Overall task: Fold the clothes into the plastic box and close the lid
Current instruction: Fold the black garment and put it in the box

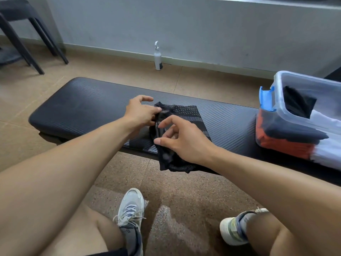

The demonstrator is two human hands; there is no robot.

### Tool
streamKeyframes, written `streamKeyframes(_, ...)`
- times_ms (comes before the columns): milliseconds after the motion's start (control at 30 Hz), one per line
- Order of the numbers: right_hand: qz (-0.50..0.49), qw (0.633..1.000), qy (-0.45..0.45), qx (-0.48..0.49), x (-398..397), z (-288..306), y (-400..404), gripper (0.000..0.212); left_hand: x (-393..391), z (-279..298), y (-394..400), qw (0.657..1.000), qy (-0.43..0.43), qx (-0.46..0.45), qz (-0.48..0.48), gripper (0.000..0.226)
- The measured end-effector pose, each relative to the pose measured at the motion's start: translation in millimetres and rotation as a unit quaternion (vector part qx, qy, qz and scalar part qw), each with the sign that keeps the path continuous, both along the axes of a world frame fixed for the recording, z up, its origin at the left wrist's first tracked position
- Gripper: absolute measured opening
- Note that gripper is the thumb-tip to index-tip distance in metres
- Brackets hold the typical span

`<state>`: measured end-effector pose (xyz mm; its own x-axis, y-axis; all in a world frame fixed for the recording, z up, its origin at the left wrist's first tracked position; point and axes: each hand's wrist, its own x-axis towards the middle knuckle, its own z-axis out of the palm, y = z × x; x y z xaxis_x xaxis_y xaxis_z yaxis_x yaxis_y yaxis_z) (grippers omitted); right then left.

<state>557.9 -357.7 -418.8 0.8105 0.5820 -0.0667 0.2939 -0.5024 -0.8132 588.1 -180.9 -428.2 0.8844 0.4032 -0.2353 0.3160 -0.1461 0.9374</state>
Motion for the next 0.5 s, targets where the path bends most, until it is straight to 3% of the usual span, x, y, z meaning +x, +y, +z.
streamKeyframes(133, -0.027, 0.997, -0.048, -0.048, 6, -1, -3, 0.027, 10, -10, 4, 1.000, 0.010, 0.014, 0.026, 0.033)
streamKeyframes(233, -0.091, 0.981, -0.093, -0.145, 28, -3, -17, 0.043, 18, -22, 12, 0.997, 0.039, 0.024, 0.057, 0.030)
streamKeyframes(367, -0.159, 0.963, -0.009, -0.218, 57, -6, -43, 0.072, 22, -30, 18, 0.997, 0.044, 0.022, 0.057, 0.030)
streamKeyframes(433, -0.161, 0.959, 0.023, -0.232, 62, -8, -51, 0.077, 21, -30, 21, 0.991, 0.028, 0.125, 0.048, 0.030)
streamKeyframes(500, -0.159, 0.960, 0.046, -0.224, 65, -10, -54, 0.064, 16, -24, 20, 0.964, -0.024, 0.265, 0.006, 0.025)
